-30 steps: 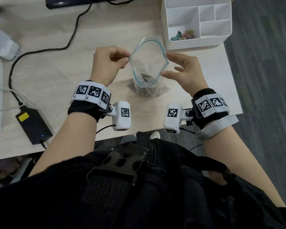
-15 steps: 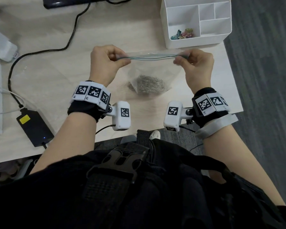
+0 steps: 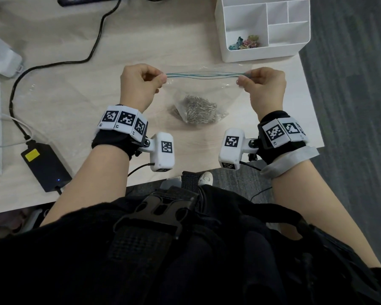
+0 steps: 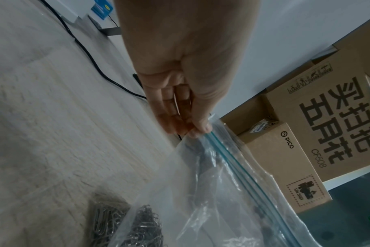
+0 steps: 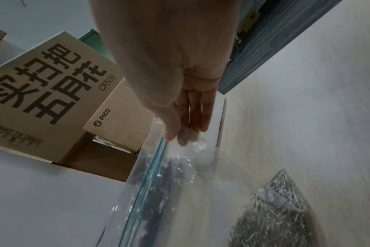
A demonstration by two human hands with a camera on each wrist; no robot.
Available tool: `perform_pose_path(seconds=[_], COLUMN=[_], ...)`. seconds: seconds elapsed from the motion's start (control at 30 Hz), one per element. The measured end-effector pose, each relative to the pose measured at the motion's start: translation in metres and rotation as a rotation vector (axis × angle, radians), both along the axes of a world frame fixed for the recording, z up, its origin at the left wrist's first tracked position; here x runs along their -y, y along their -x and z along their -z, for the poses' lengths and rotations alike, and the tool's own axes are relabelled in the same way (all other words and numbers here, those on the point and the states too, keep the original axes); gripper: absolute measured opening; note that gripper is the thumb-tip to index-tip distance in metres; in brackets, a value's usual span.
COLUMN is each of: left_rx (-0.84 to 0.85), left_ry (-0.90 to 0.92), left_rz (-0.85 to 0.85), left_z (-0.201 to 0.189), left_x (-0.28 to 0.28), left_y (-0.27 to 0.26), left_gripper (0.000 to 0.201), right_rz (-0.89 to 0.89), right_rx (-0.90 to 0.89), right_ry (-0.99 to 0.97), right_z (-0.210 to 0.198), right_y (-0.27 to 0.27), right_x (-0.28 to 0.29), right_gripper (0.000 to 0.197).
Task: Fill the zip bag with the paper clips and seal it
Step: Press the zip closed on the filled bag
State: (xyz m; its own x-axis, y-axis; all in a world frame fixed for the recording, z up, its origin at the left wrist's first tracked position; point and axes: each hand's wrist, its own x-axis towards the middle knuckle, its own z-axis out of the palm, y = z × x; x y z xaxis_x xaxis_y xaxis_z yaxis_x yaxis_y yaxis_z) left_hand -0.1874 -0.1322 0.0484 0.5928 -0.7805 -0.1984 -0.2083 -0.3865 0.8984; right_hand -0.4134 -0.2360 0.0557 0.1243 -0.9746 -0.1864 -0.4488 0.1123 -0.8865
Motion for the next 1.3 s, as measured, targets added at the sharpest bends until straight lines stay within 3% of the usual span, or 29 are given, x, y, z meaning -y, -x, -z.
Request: perform_pose_path(seconds=[0.13, 0.47, 0.63, 0.83, 1.17, 1.3], left_rx=[0.063, 0.118, 0.151, 0.185, 0.161, 0.232], left_ry=[-0.014, -0.005, -0.026, -0.038, -0.079, -0.081], left_rz=[0.001, 0.015, 0.065, 0.027, 0.129, 0.093], left_z=[0.002, -0.003, -0.004, -0.007, -0.021, -0.023], left_x=[0.001, -0.002, 0.0, 0.002, 0.008, 0.013], left_y=[0.001, 0.003, 0.008, 0.011, 0.017, 0.021], left_gripper=[0.019, 0.002, 0.007, 0.007, 0.017, 0.013], right_rz=[0.016, 0.02, 0.024, -0.111, -0.132, -0.175], right_rx=[0.021, 0.074, 0.085, 0.076, 0.003, 0.031], right_ry=[-0.017, -0.006, 0.005, 0.013, 0.036, 0.009], right_z=[-0.001, -0.002, -0.001, -0.004, -0.005, -0.009], right_y=[0.0, 0.0, 0.003, 0.004, 0.001, -0.001], right_x=[-0.002, -0.003, -0.003, -0.001, 0.008, 0.008], right_gripper=[0.03, 0.029, 0.022, 0.018, 0.036, 0.017])
